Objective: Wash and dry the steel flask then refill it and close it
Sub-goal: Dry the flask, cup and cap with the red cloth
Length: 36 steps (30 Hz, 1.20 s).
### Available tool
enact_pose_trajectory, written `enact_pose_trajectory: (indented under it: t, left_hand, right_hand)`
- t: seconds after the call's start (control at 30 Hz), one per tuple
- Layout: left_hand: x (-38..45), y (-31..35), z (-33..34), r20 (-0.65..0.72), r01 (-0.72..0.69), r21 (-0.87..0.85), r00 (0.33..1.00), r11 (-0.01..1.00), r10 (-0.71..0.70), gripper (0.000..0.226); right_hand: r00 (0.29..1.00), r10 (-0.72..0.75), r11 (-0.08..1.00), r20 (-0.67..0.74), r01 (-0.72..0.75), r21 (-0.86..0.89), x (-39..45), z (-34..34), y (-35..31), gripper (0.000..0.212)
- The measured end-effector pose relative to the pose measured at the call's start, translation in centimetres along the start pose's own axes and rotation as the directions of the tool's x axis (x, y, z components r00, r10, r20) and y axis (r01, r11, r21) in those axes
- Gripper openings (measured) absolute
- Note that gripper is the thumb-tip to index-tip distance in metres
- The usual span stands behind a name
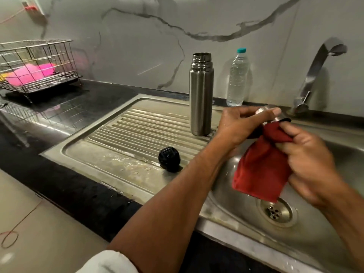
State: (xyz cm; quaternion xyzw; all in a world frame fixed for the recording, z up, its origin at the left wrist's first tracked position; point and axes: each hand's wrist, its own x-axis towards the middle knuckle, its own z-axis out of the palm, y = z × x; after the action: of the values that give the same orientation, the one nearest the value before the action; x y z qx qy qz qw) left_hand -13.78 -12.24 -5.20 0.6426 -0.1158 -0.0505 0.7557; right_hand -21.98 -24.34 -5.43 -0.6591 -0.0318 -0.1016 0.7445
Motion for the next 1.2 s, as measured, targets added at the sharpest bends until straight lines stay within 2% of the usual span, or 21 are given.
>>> enact_pose_trajectory:
  t: [0.03, 0.07, 0.1, 0.17, 0.23, 0.3, 0.37, 0.47, 0.53, 0.63, 0.7, 0.8, 0.9, 1.03, 1.07, 1.13, 1.2]
  left_hand:
    - [0.1, -0.1, -0.2, 0.048, -0.02, -0.05, 0.999, 0.999, 0.023, 0.027]
    - [0.1, -0.2, -0.6, 0.094, -0.048, -0.081, 0.994, 0.996, 0.056, 0.033]
    - [0.2, -0.1, -0.9, 0.135, -0.081, -0.091, 0.986, 0.993, 0.093, 0.04]
    - [0.1, 0.4, -1.7, 0.194, -0.159, -0.073, 0.966, 0.985, 0.17, 0.051]
    - [-0.2, 1.1, -2.5, 0.183, -0.224, -0.002, 0.958, 0.975, 0.221, 0.056]
    - [-0.6, 2.1, -3.5, 0.11, -0.251, 0.129, 0.965, 0.959, 0.238, 0.058]
    - [-0.9, 3.7, -4.9, 0.039, -0.216, 0.34, 0.976, 0.915, 0.215, 0.059]
    - [-1.8, 6.1, -7.9, -0.016, -0.09, 0.656, 0.991, 0.75, 0.132, 0.063]
    - [-2.3, 6.9, -9.7, -0.027, -0.03, 0.792, 0.996, 0.61, 0.084, 0.054]
    - [-2.9, 5.9, -11.7, -0.12, 0.096, 0.91, 0.992, 0.404, 0.035, 0.044]
    - [-3.2, 4.8, -12.8, -0.18, 0.158, 0.929, 0.983, 0.334, 0.035, 0.048]
    - [-3.5, 3.7, -13.7, -0.208, 0.191, 0.938, 0.978, 0.289, 0.029, 0.053]
    - [-3.4, 3.4, -14.2, -0.229, 0.211, 0.93, 0.973, 0.301, 0.024, 0.063]
    - [-4.9, 4.5, -14.5, -0.292, 0.257, 0.875, 0.956, 0.411, 0.022, 0.097]
    - [-5.8, 5.0, -14.8, -0.301, 0.258, 0.863, 0.953, 0.434, 0.033, 0.099]
    - [-8.0, 5.8, -15.4, -0.318, 0.287, 0.869, 0.948, 0.403, 0.009, 0.094]
    - [-10.2, 5.8, -15.6, -0.349, 0.351, 0.884, 0.935, 0.308, -0.064, 0.088]
  right_hand:
    - [0.995, 0.095, 0.968, 0.039, -0.101, 0.23, 0.1, -0.3, -0.6, 0.044]
    - [0.988, 0.142, 0.918, 0.058, -0.153, 0.367, 0.2, -0.8, -1.0, 0.043]
    - [0.984, 0.172, 0.887, 0.055, -0.179, 0.427, 0.3, -1.3, -1.3, 0.042]
    - [0.978, 0.207, 0.871, 0.033, -0.2, 0.449, 0.4, -1.9, -1.3, 0.038]
    - [0.97, 0.243, 0.867, 0.022, -0.228, 0.443, 0.6, -2.1, -0.4, 0.04]
    - [0.965, 0.261, 0.878, 0.016, -0.244, 0.411, 0.7, -2.3, 0.4, 0.042]
    - [0.961, 0.278, 0.893, -0.004, -0.257, 0.371, 0.9, -2.4, 1.0, 0.042]
    - [0.946, 0.32, 0.899, -0.047, -0.288, 0.33, 1.3, -2.7, 1.8, 0.04]
    - [0.94, 0.337, 0.903, -0.051, -0.307, 0.302, 1.4, -2.6, 2.0, 0.038]
    - [0.942, 0.329, 0.925, -0.061, -0.309, 0.219, 1.4, -2.4, 2.3, 0.036]
    - [0.948, 0.309, 0.942, -0.078, -0.294, 0.164, 1.4, -2.5, 2.5, 0.036]
    - [0.944, 0.316, 0.939, -0.097, -0.296, 0.175, 1.5, -2.4, 2.5, 0.033]
    - [0.933, 0.343, 0.921, -0.112, -0.311, 0.234, 1.4, -2.0, 2.6, 0.03]
    - [0.942, 0.32, 0.923, -0.105, -0.285, 0.26, 1.2, -1.7, 2.4, 0.03]
    - [0.946, 0.309, 0.928, -0.098, -0.277, 0.25, 1.2, -1.6, 2.4, 0.03]
    - [0.947, 0.31, 0.935, -0.085, -0.288, 0.208, 1.0, -1.5, 2.3, 0.028]
    - [0.946, 0.318, 0.936, -0.07, -0.301, 0.183, 0.8, -1.3, 2.5, 0.022]
